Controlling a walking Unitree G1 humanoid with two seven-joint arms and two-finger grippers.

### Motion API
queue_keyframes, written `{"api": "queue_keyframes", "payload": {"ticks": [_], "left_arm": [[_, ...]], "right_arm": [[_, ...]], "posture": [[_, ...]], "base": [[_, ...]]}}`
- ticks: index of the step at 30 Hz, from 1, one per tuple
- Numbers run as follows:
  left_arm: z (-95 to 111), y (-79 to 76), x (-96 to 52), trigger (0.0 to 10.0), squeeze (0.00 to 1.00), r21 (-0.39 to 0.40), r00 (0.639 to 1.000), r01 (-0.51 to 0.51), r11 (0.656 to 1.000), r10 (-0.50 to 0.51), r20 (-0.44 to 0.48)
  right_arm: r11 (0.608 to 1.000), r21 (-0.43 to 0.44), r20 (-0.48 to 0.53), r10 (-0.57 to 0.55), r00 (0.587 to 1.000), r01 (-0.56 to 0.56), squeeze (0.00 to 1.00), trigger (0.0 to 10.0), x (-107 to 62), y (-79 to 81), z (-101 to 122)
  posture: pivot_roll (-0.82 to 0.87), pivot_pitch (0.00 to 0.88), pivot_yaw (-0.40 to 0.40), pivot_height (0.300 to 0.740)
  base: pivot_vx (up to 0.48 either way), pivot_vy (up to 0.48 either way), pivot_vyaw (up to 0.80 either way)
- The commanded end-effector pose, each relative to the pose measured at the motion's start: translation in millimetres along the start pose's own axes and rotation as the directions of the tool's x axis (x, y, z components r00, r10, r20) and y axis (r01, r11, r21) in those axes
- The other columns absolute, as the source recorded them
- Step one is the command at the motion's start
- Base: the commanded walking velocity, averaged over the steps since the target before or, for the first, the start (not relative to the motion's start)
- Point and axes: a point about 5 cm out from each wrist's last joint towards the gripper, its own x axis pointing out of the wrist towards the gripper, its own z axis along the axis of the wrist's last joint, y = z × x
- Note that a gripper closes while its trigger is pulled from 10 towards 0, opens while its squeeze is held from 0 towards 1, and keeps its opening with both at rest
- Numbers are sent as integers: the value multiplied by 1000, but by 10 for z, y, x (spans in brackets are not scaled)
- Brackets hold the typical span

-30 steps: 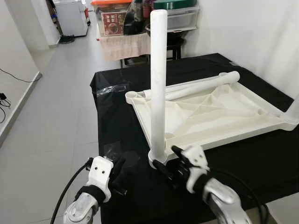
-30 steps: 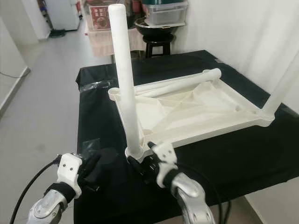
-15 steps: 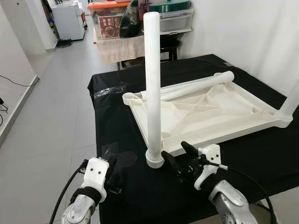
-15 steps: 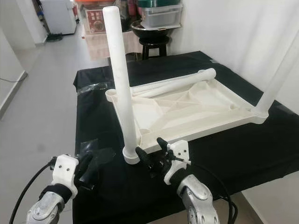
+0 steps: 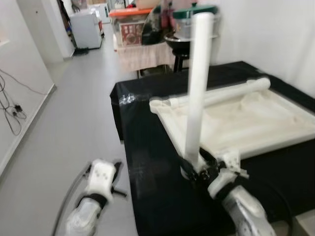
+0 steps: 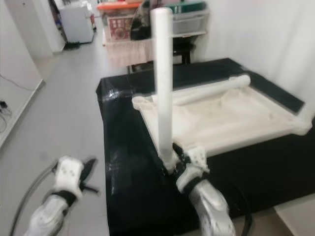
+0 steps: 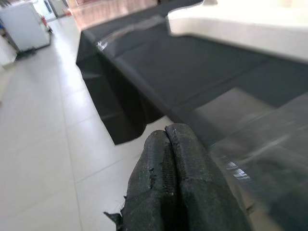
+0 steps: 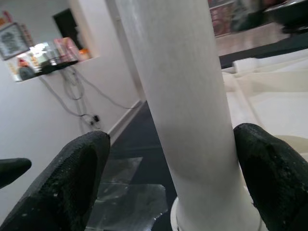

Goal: Building children table

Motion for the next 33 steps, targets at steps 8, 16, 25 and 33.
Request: {"api": "queue_keyframes", "payload": {"ticks": [8, 16, 25, 33], "left_arm": [[-11, -22, 49, 10000, 0, -8, 999, 29, 1000, -29, -17], [-24, -12, 44, 10000, 0, -2, 999, 42, 999, -42, -26], [-19, 3, 52, 10000, 0, -2, 998, 52, 999, -52, -28], [22, -6, 70, 10000, 0, 17, 996, 84, 996, -84, -8]], "right_arm": [[999, -34, 0, -40, 999, 40, 0, 10000, -11, -12, 1], [975, -139, -56, -183, 982, 174, 0, 10000, -90, -121, -25], [967, -211, -94, -167, 981, 145, 0, 10000, -169, -105, -52], [950, -298, -73, -118, 990, 92, 0, 10000, 128, 34, 12]], "posture": [[-108, 0, 41, 740], [-97, 0, 42, 740], [-100, 0, 55, 740], [-87, 0, 58, 740]], "base": [[0, 480, 0], [0, 480, 0], [0, 480, 0], [0, 360, 0]]}}
